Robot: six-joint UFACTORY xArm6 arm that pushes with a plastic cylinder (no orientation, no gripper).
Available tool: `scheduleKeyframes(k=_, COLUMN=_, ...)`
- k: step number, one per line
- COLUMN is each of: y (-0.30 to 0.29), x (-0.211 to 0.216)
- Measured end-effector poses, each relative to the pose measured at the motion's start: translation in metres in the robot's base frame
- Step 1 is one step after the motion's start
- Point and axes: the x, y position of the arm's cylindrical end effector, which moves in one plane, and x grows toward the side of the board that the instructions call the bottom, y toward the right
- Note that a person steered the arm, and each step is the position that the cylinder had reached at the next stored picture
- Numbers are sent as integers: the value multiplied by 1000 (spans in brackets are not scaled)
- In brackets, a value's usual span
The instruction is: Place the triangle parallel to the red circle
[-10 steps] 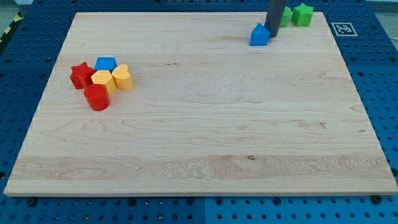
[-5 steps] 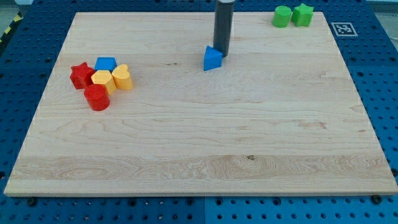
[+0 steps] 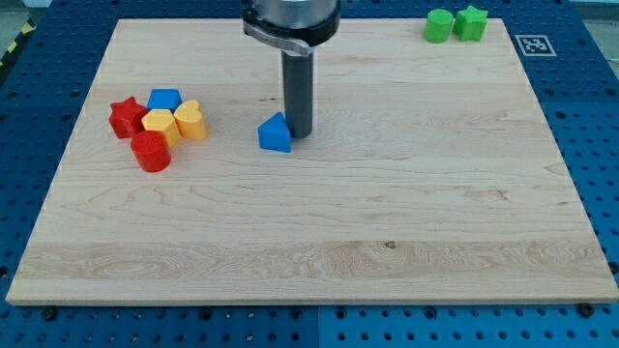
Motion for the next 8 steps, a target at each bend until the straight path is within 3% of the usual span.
scheduleKeyframes(k=8, y=-68, x=37)
